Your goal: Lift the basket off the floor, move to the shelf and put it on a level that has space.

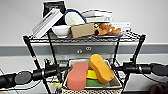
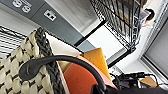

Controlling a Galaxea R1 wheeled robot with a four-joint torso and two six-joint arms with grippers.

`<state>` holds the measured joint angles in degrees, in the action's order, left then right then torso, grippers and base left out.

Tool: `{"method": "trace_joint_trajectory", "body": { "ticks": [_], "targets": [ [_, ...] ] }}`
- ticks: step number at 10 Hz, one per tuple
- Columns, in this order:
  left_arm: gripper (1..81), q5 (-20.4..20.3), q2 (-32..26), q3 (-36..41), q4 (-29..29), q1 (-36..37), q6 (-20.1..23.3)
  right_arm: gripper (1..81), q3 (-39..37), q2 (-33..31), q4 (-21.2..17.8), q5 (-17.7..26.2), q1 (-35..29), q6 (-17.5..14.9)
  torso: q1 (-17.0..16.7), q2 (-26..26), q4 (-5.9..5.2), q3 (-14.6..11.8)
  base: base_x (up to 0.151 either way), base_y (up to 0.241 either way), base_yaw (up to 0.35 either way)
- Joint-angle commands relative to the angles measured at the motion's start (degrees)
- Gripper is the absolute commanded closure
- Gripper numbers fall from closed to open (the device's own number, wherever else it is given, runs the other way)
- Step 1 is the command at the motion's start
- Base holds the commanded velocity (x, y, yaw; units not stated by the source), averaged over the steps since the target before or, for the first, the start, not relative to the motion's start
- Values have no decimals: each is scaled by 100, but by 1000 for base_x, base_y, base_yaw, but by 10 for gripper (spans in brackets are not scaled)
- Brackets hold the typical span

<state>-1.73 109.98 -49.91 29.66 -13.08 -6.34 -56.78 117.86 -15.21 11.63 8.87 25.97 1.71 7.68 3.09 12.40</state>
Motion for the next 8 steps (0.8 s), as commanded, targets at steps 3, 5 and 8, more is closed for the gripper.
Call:
{"method": "trace_joint_trajectory", "body": {
  "ticks": [3, 5, 8],
  "targets": [
    [811, -55, 973, -1223, -66, 1119, 36, 811, -1123, 724, 36, -407, -961, -48, 0, 0, 0, 0, 0, 0, 0],
    [811, 110, 1377, -1793, -101, 1232, 36, 811, -1728, 1101, 36, -416, -1014, -83, 0, 0, 0, 2, 0, 0, 0],
    [811, 707, 1877, -2618, -354, 1479, 45, 811, -2466, 1637, 333, -319, -1207, -92, 2, -2, 0, 2, 0, 0, 0]
  ]
}}
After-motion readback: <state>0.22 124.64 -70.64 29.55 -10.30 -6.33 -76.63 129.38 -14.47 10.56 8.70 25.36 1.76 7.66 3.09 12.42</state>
